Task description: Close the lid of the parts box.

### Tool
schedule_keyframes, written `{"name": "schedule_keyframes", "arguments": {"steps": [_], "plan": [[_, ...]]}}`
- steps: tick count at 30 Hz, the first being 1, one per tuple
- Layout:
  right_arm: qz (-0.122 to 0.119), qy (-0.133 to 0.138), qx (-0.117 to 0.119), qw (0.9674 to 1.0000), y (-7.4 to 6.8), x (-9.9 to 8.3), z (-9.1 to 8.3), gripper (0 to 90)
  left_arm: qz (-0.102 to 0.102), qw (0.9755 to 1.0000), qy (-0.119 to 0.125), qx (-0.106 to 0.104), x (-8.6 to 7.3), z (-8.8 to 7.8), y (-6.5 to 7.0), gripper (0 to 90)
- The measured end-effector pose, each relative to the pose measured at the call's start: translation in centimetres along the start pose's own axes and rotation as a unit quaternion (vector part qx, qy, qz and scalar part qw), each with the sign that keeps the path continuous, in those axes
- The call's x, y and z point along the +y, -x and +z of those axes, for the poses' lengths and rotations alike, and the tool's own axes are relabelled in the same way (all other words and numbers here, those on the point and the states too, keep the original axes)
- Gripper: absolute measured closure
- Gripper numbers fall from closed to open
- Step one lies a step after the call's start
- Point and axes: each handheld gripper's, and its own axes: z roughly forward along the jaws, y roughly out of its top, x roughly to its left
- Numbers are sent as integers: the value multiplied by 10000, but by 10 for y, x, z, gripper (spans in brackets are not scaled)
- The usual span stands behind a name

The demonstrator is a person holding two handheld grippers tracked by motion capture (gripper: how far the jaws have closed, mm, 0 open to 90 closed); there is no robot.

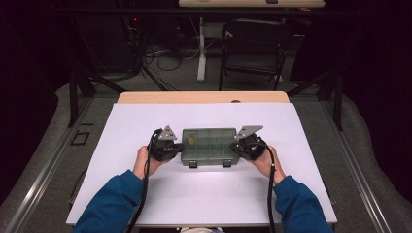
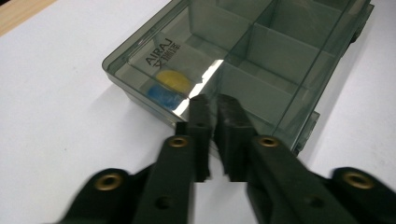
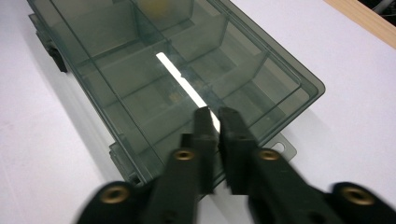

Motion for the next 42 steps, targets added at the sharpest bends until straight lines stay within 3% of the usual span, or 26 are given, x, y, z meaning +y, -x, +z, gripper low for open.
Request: {"name": "schedule_keyframes", "arguments": {"steps": [7,13,18,25,42], "plan": [[117,-109,-106,9998,4,-2,-10,366,-107,9998,-157,-69,-2,-13,-6,454],[183,-80,-150,9997,6,-6,-20,161,-56,9995,-307,-76,-6,-21,-7,263],[198,-139,-129,9996,7,-10,-28,114,48,9990,-439,46,-9,-26,-3,184],[235,-163,-200,9994,7,-18,-35,65,85,9987,-473,137,-18,-34,0,150],[316,-85,-302,9990,-2,-41,-51,1,-133,9987,-271,401,-50,-56,11,83]]}}
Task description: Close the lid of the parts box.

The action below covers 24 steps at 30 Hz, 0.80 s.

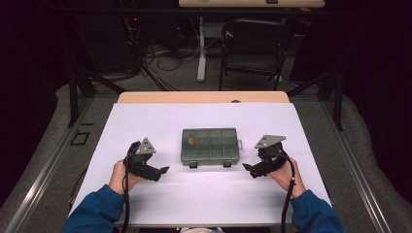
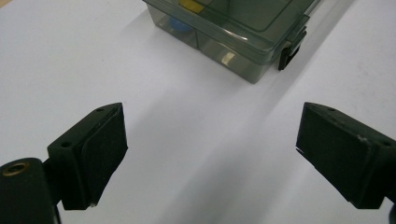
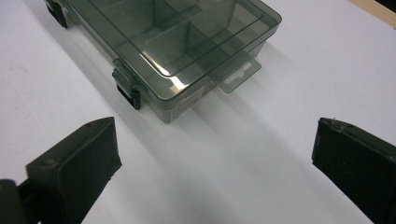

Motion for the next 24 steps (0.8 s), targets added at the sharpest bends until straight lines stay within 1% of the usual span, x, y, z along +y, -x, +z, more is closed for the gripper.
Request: {"name": "schedule_keyframes", "arguments": {"steps": [4,6,8,9,10,13,14,15,17,23,24], "plan": [[-7,64,-34,10000,-4,-5,-4,0,-97,9999,43,58,-10,-4,4,77],[3,75,-41,10000,-6,-8,-5,0,-145,9999,51,43,-14,-5,6,70],[14,102,-48,9999,-7,-12,-6,0,-193,9997,123,58,-18,-6,8,65],[41,118,-44,9999,-8,-14,-7,0,-187,9997,102,70,-19,-7,9,64],[35,125,-47,9999,-9,-16,-7,0,-208,9996,152,86,-21,-7,10,60],[81,169,-68,9998,-12,-21,-8,0,-214,9996,194,77,-25,-7,12,46],[83,196,-110,9997,-13,-23,-9,0,-210,9995,213,75,-26,-7,13,39],[88,201,-131,9997,-14,-25,-10,0,-188,9995,255,72,-28,-7,14,31],[69,252,-169,9995,-17,-29,-12,0,-215,9992,321,70,-32,-7,16,23],[158,343,-198,9991,-23,-42,-16,0,-257,9985,490,60,-43,-7,23,3],[172,359,-205,9990,-24,-44,-16,0,-222,9984,527,47,-45,-7,24,1]]}}
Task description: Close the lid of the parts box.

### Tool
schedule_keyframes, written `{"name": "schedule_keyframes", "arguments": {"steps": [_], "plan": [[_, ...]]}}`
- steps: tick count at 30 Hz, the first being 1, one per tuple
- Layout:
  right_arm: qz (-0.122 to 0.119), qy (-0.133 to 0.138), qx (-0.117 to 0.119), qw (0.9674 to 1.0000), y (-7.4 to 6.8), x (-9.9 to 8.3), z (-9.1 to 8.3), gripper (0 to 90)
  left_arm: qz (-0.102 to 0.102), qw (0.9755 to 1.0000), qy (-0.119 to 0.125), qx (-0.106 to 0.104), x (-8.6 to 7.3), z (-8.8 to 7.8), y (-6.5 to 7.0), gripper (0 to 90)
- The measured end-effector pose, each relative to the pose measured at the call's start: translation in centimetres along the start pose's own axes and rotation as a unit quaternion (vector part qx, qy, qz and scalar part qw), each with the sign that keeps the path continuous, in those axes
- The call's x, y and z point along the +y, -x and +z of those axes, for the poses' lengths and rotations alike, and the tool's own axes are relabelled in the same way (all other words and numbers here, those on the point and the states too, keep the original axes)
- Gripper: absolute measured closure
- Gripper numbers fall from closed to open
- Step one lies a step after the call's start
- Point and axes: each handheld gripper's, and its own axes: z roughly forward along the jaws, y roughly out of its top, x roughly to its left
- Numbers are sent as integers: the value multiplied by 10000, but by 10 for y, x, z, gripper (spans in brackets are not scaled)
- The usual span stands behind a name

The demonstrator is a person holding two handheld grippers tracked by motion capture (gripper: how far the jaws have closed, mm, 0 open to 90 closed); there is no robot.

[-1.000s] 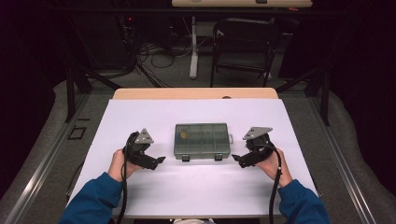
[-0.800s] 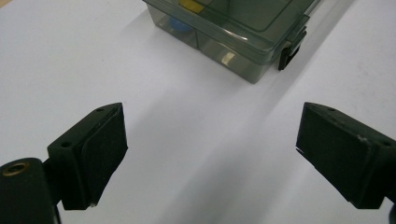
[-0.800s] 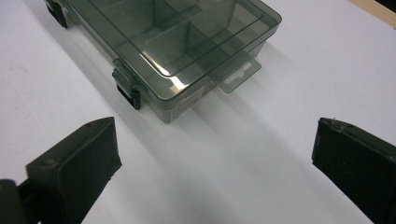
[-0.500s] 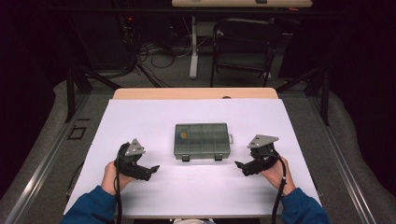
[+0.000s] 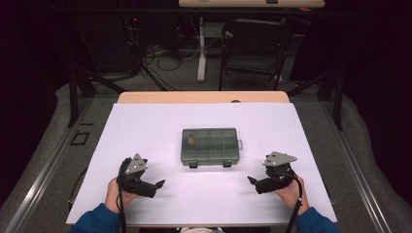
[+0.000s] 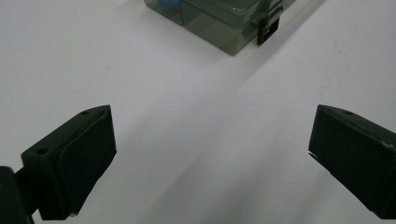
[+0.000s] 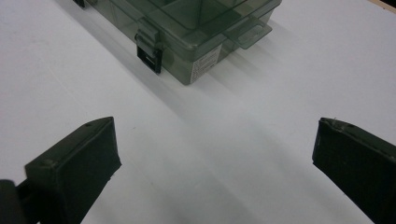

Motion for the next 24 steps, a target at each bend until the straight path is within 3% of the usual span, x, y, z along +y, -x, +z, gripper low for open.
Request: {"name": "schedule_keyframes", "arguments": {"steps": [8,13,24], "plan": [[103,68,-18,9999,-7,-14,-4,0,-9,9999,163,-13,-13,-3,6,0],[162,151,-50,9997,-9,-19,-6,0,94,9998,146,60,-21,-2,14,0],[202,409,-163,9988,-14,-24,-17,0,15,9991,387,156,-25,-7,17,0]]}}
